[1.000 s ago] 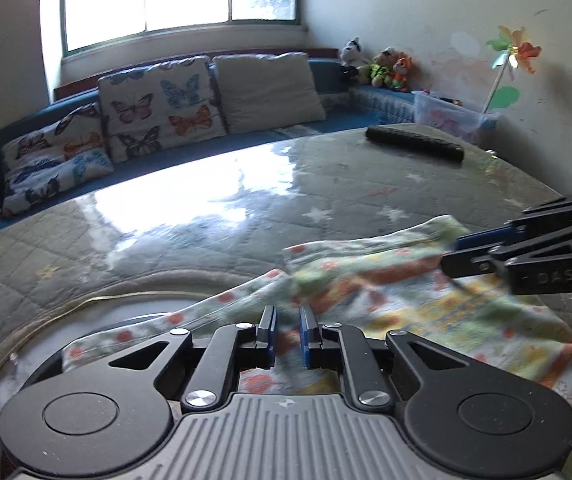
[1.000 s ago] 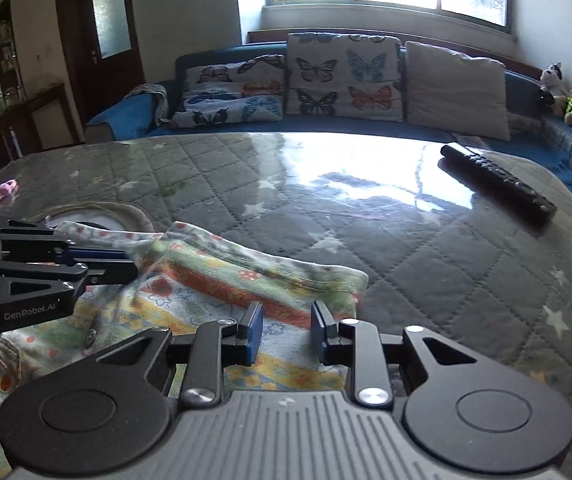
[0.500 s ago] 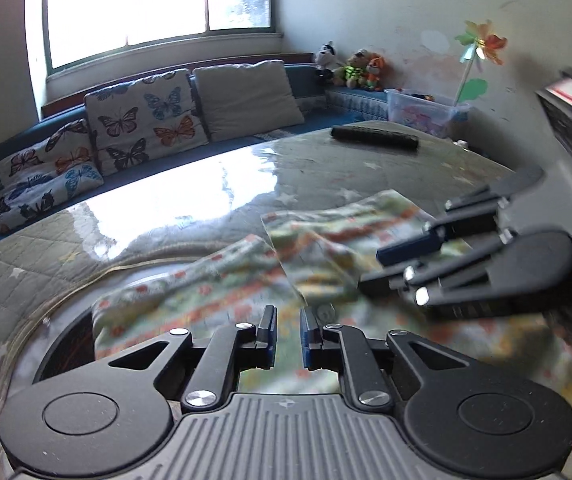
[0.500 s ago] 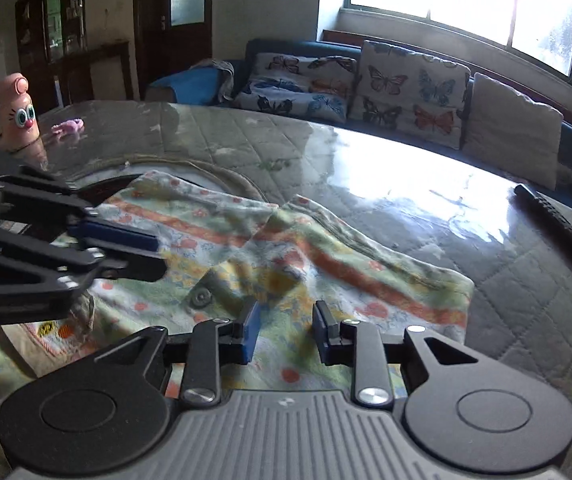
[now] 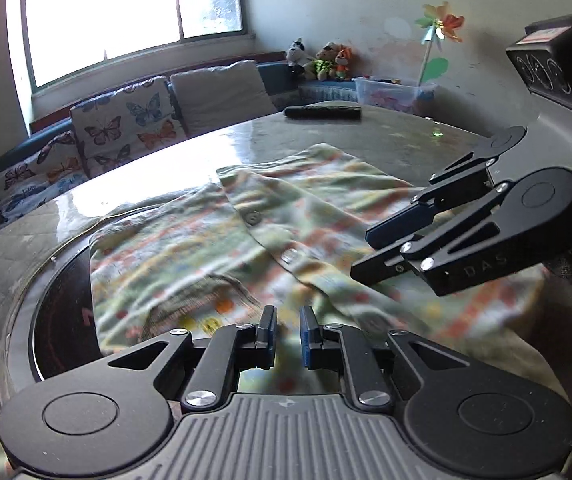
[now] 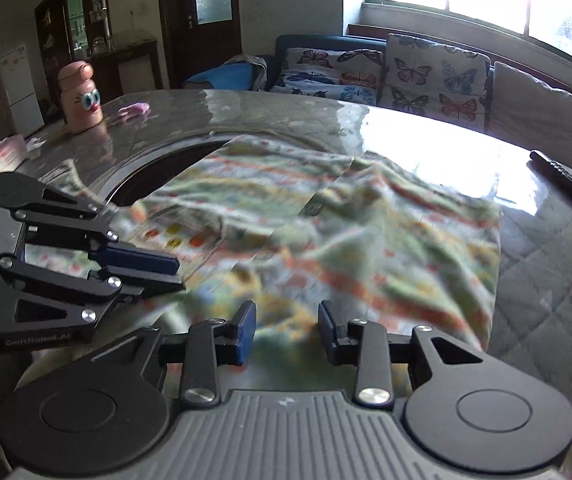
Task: Fold clothes
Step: 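Lower the shirt flat onto the table and open both grippers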
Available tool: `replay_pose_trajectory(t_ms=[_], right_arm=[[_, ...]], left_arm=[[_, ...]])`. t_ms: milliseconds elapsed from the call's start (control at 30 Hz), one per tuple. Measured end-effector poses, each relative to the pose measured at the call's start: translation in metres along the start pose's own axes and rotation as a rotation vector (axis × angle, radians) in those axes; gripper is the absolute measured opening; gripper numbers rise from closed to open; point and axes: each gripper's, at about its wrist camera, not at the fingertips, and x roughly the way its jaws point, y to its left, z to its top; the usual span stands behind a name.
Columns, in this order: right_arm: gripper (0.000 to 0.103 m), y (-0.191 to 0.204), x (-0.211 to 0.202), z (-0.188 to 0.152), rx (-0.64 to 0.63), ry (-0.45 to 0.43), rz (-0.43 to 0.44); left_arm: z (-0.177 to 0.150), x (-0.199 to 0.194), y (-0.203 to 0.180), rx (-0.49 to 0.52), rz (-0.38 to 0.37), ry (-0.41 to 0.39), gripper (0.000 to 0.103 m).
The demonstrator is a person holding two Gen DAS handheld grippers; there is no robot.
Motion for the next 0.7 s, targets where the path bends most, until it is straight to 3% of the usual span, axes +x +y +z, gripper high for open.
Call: replay_pose_trajectory(t_ms=[267,367,533,667,700], right_arm=[[0.041,0.025,-0.041,-0.042,0.014,-0.023,-0.043],[0.042,0.026,-0.056,-0.058,0.063,-0.042,-0.054],[0.049,0.010,-0.081,-0.067,0.162,-0.085,-0.071],[0.054,-0.024,-0.092,-0.071,0.269,-0.127,-0.173],[0.054,-0.035,-0.093,-0.073,0.302,-0.130,-0.197]], left_arm=[[-0.022,-0.023,-0.019,-0.041,0.026,-0.009,0.014],[-0.029,-0.031,-0.019,-0.078,0.051,-0.016,0.019],[-0.035,-0.039,-0.012,-0.145,0.103,-0.019,0.048],[-0.038,-0.043,-0.007,-0.168,0.124,-0.020,0.061],[-0.039,-0.044,-0.007,-0.172,0.130,-0.019,0.072]])
